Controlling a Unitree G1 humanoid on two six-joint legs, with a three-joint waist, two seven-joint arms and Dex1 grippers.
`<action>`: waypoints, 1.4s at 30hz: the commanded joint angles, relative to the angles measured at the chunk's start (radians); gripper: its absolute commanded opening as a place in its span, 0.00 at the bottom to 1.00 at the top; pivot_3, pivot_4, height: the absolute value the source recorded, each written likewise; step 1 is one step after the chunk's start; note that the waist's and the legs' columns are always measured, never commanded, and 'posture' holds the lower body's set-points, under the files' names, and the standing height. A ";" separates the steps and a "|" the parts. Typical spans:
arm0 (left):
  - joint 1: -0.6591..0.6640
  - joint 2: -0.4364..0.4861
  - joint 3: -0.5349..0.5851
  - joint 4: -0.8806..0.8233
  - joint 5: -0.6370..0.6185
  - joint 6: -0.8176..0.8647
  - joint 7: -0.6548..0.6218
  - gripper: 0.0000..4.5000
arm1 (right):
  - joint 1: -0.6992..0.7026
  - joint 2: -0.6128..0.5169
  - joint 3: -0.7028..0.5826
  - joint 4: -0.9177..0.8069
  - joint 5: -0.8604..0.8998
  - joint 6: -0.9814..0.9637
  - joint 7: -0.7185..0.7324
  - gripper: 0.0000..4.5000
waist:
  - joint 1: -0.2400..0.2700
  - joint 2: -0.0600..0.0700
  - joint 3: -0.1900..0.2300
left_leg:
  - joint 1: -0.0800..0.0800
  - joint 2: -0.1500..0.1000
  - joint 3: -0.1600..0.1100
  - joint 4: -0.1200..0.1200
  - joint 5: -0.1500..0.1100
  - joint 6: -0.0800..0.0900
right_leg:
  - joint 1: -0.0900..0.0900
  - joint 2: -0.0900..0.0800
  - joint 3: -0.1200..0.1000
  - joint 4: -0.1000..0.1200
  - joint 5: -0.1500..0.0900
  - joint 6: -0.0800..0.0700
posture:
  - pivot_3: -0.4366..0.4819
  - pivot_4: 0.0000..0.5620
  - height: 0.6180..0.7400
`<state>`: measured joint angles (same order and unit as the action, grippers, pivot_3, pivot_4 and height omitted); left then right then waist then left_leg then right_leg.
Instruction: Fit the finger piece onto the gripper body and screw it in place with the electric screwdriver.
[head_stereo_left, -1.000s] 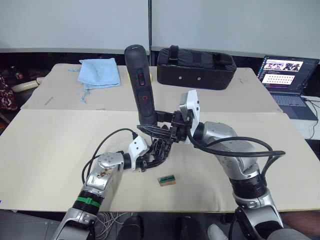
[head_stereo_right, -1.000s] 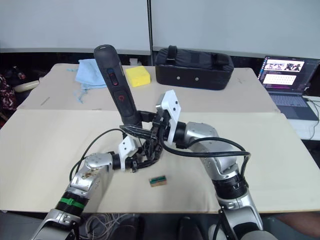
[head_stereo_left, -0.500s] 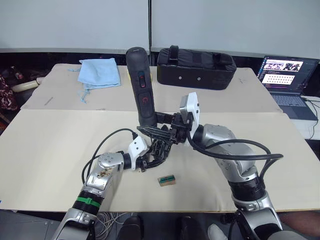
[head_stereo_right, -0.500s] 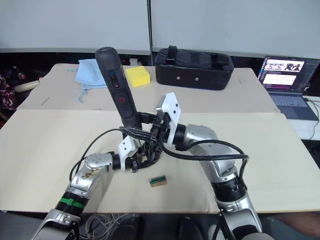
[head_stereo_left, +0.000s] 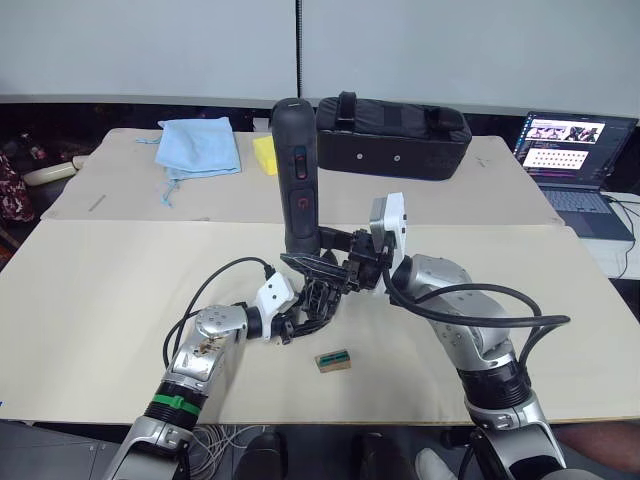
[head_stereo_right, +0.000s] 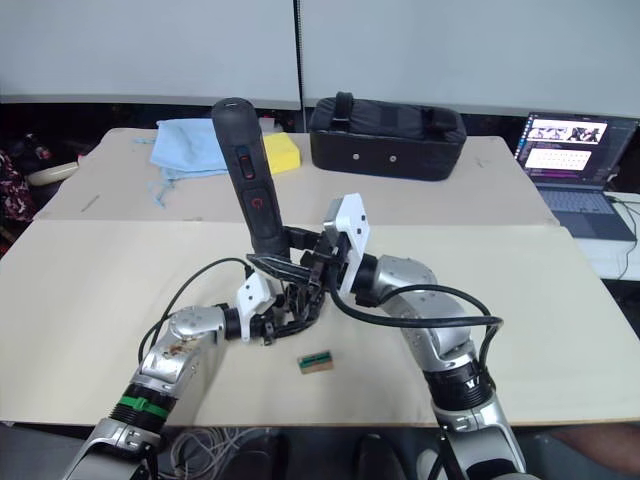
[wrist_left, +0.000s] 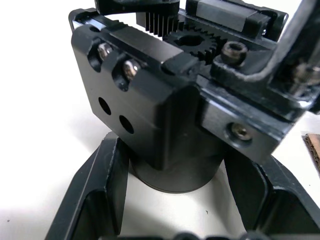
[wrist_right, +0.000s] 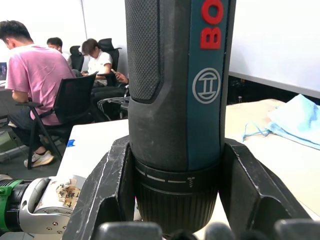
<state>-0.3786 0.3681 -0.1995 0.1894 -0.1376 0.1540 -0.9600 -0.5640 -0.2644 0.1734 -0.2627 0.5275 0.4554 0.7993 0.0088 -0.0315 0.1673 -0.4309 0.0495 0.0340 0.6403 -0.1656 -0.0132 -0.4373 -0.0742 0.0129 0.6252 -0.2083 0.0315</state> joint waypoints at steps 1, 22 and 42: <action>0.029 0.000 -0.049 0.010 0.013 0.035 -0.021 0.51 | 0.027 0.005 0.033 0.029 -0.038 -0.001 -0.012 0.42 | 0.000 0.000 0.000 | 0.000 0.000 0.000 0.000 0.000 0.000 | 0.000 0.000 0.000 0.000 0.000 0.000 | 0.48 0.27 1.00; 0.033 -0.009 -0.042 0.003 0.013 0.047 -0.002 0.51 | 0.049 0.003 0.086 0.101 -0.094 -0.005 -0.018 0.42 | -0.001 0.000 -0.014 | 0.007 0.000 0.001 -0.005 0.000 0.000 | 0.004 -0.001 0.000 -0.001 -0.002 -0.002 | 0.48 0.27 1.00; 0.032 -0.015 -0.030 0.011 0.014 0.053 0.009 0.51 | -0.043 0.004 -0.018 -0.027 0.047 0.048 -0.009 0.42 | 0.001 0.000 -0.023 | 0.007 0.000 0.001 -0.009 -0.001 -0.001 | 0.003 -0.001 -0.001 -0.003 -0.003 -0.003 | 0.48 0.27 1.00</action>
<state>-0.3642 0.3580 -0.1992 0.1871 -0.1266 0.1788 -0.9457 -0.5807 -0.2607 0.1959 -0.2433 0.5253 0.4751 0.7971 0.0101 -0.0317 0.1447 -0.4244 0.0494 0.0347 0.6313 -0.1662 -0.0139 -0.4353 -0.0756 0.0119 0.6225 -0.2110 0.0285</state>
